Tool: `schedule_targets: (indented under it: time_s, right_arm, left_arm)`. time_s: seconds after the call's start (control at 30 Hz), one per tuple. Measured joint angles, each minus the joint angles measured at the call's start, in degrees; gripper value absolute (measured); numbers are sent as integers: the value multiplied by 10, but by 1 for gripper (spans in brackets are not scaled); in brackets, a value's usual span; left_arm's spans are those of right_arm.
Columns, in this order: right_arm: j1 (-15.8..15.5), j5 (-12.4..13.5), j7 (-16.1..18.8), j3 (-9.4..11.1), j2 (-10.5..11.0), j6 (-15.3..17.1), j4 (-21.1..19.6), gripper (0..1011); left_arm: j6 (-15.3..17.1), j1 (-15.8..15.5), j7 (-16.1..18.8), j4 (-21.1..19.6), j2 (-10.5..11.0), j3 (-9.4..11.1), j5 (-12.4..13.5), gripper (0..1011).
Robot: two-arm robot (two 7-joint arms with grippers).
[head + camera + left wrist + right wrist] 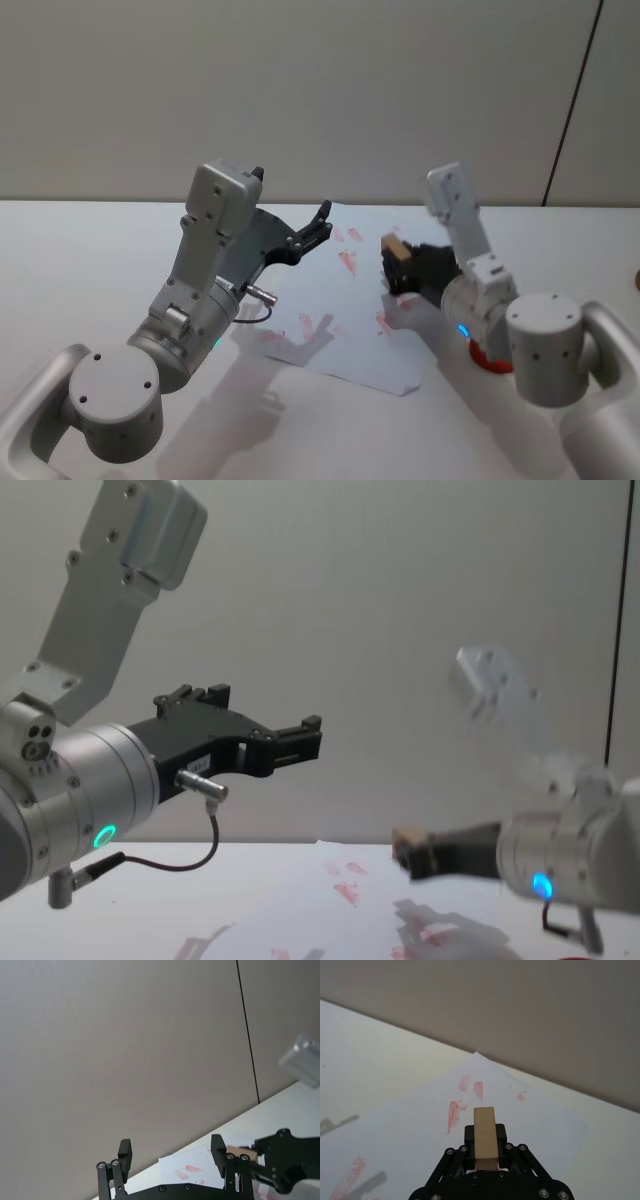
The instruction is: Use the one hand to pick up the stamp and affix it onto the A4 paper.
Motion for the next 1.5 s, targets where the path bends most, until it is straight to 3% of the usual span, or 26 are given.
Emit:
schedule_targets:
  time_s: [0.2, 0.47, 0.8, 1.1, 1.5]
  right_arm:
    - [-10, 37, 8, 12, 9, 10, -54, 221]
    - [-47, 82, 13, 32, 39, 35, -140, 221]
    - [-130, 130, 12, 66, 101, 70, -249, 221]
    - [-189, 143, 20, 83, 147, 82, -301, 221]
    - [-230, 138, 35, 90, 181, 85, -322, 221]
  left_arm:
    - [0, 0, 0, 0, 0, 0, 0, 1003]
    - [0, 0, 0, 0, 0, 0, 0, 1003]
    - [0, 0, 0, 0, 0, 0, 0, 1003]
    - [0, 0, 0, 0, 0, 0, 0, 1003]
    - [0, 0, 0, 0, 0, 0, 0, 1003]
